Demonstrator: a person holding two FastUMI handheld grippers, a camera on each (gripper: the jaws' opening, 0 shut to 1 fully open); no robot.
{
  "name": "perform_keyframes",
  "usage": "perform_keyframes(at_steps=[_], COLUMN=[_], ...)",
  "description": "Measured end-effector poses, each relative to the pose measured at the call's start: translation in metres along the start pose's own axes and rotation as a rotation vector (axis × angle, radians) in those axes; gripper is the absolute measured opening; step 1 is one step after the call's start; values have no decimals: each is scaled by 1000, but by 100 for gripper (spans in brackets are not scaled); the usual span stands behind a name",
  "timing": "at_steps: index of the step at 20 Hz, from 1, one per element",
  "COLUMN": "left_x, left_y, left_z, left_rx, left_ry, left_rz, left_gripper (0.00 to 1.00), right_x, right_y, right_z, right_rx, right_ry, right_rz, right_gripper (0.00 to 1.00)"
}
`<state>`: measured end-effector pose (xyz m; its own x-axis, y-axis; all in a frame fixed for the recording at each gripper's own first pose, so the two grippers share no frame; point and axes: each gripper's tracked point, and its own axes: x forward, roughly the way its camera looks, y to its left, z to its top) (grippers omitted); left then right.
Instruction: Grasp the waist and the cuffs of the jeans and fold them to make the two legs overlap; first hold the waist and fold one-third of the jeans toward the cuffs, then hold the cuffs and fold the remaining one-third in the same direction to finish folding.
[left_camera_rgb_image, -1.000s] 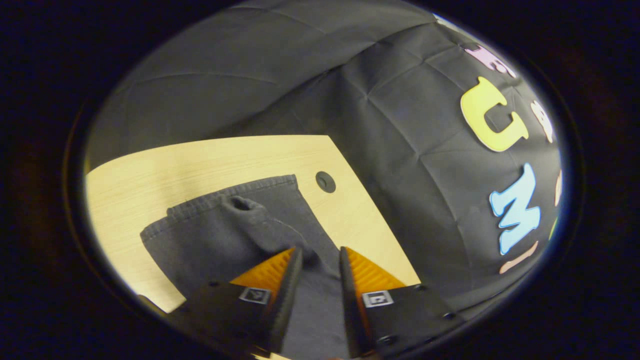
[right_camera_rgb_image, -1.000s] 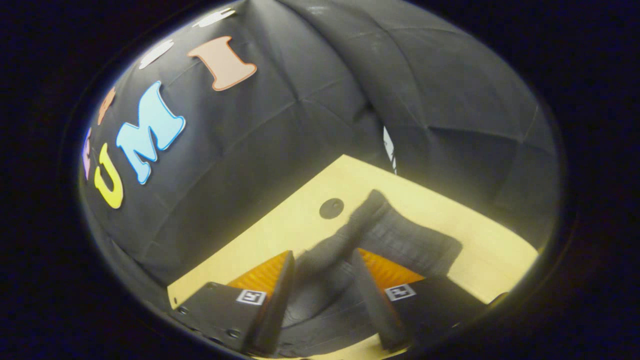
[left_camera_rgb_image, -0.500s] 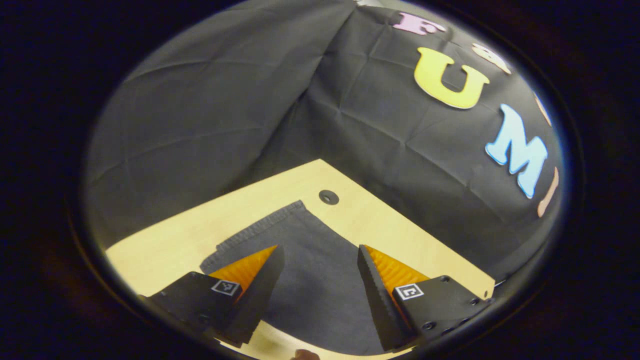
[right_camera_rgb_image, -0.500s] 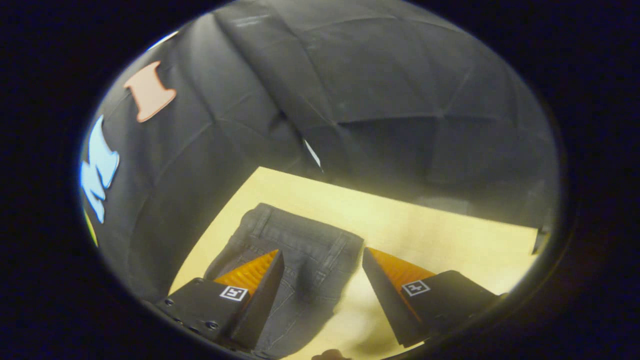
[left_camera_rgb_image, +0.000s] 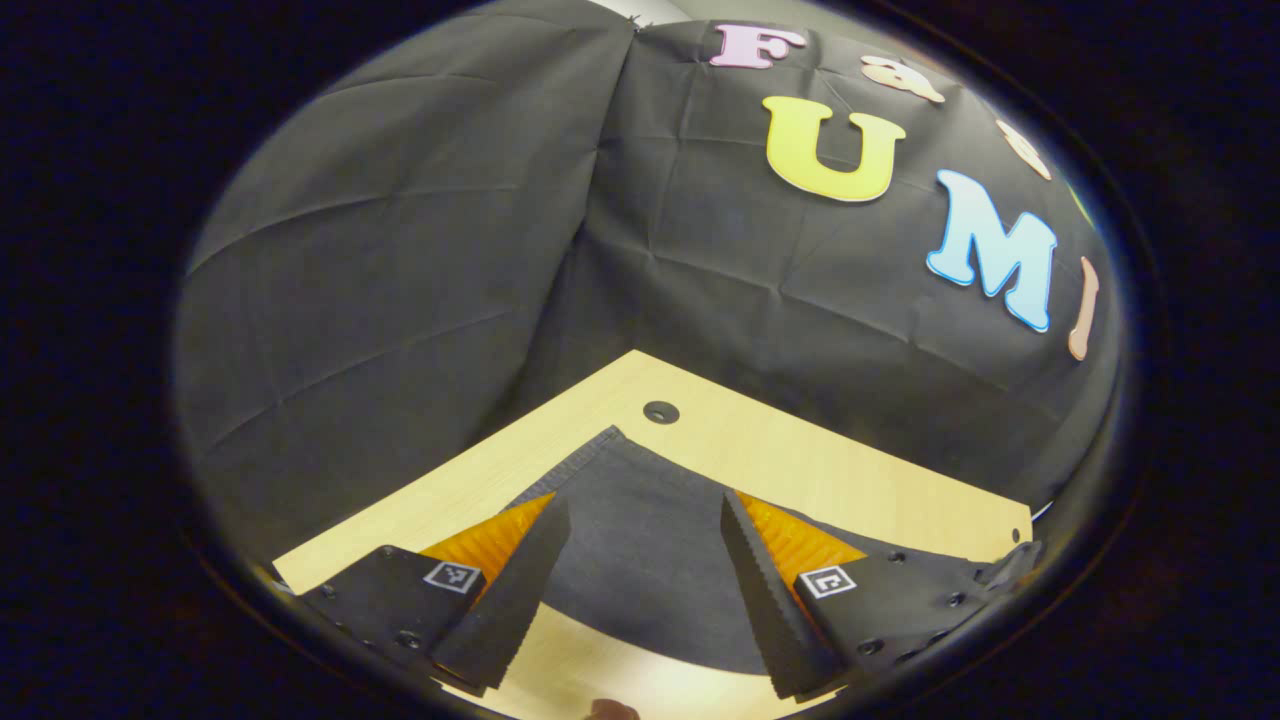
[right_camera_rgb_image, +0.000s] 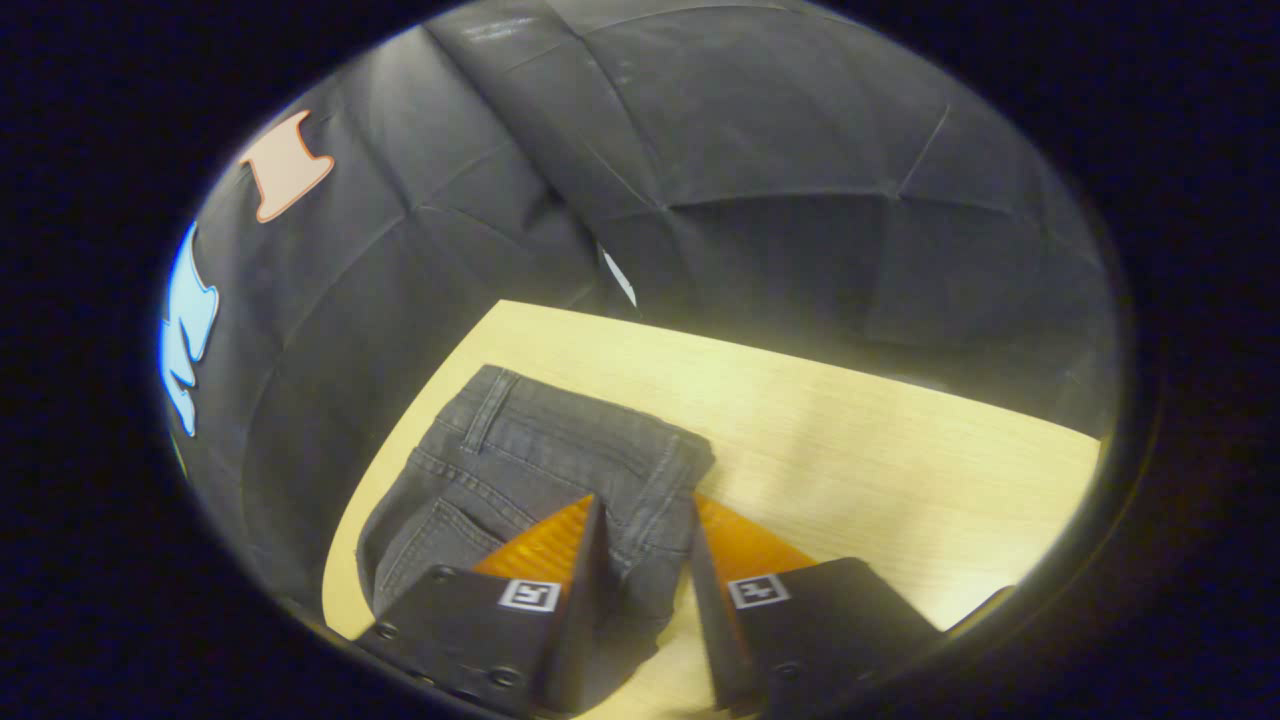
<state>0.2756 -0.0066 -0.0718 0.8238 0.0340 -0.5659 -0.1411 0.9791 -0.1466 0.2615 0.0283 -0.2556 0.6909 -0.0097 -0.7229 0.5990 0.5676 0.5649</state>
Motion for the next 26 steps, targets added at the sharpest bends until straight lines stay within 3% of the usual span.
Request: perform_keyframes(at_steps=[2,6,10,14,17,21,25,26], left_x=[-1,-13,-20,-29,-35,-41,-40,-38], left_y=[3,2,-8,-14,-7,12,35,41], left_z=[-4,3,12,14,14,3,-21,-30], left_rx=[0,0,13,14,6,8,-32,-52], left_ry=[0,-20,-53,-60,-56,-41,-4,22], left_rz=[3,-5,-30,-63,-77,-64,-36,-29], left_gripper=[100,100,99,100,100,100,100,99], right_x=[-12,-76,-156,-244,-289,-296,-280,-275], right_y=[14,48,68,87,61,-6,-96,-110], right_z=[8,28,30,4,-25,-66,-85,-85], right_rx=[3,-140,-285,-461,-566,-696,-857,-875], right_ry=[-24,-198,-366,-521,-526,-446,-309,-278], right_rz=[22,121,269,517,695,888,908,891], right_gripper=[17,16,15,15,14,14,10,15])
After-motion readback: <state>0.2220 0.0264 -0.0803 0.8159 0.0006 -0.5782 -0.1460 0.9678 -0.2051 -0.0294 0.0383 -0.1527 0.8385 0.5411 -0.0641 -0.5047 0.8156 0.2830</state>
